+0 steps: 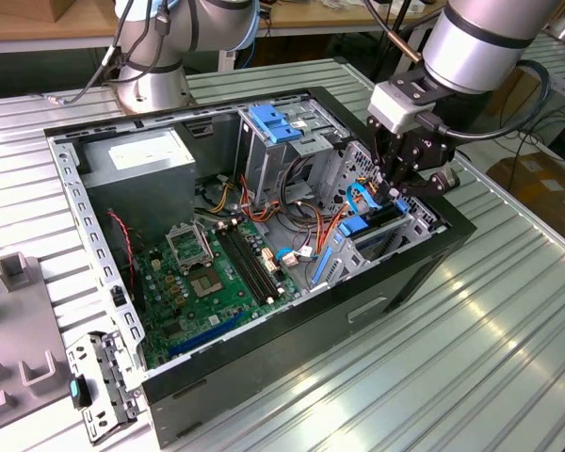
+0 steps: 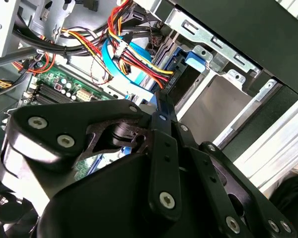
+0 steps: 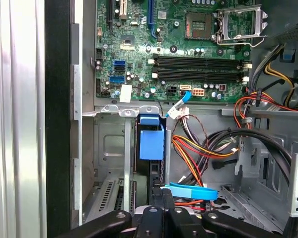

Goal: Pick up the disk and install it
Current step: 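Insert the second disk wire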

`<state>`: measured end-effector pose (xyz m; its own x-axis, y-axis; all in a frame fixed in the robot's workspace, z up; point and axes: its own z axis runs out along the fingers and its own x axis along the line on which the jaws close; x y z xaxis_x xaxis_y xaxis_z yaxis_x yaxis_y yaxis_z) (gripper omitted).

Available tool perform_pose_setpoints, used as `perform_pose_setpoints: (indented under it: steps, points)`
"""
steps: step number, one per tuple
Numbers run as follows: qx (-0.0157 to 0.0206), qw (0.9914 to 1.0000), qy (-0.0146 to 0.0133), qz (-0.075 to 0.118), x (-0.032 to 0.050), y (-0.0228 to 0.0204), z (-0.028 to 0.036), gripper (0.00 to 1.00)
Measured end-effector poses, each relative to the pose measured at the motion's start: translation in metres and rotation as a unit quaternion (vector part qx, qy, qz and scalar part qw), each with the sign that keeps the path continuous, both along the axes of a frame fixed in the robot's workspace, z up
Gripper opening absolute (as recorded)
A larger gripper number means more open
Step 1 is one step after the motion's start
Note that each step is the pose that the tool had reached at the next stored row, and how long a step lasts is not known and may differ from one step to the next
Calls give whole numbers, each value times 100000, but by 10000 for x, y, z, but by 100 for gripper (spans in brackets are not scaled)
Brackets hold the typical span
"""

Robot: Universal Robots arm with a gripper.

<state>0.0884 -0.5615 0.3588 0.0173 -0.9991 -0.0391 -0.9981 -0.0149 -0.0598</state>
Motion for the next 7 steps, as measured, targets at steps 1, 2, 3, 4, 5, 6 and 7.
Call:
perform_pose_setpoints:
  steps: [1, 2, 3, 4, 5, 6, 7]
  points:
    - [-3, 100000, 0, 1, 0, 0, 0, 11]
    - [-1, 100000, -1, 1, 0, 0, 1, 11]
    - [-2, 100000, -2, 1, 0, 0, 1, 11]
    - [-1, 100000, -1, 1, 0, 0, 3, 11]
    - [0, 100000, 0, 0, 0, 0, 5, 11]
    - [2, 100000, -1, -1, 0, 0, 5, 11]
    - [1, 100000, 1, -1, 0, 0, 5, 11]
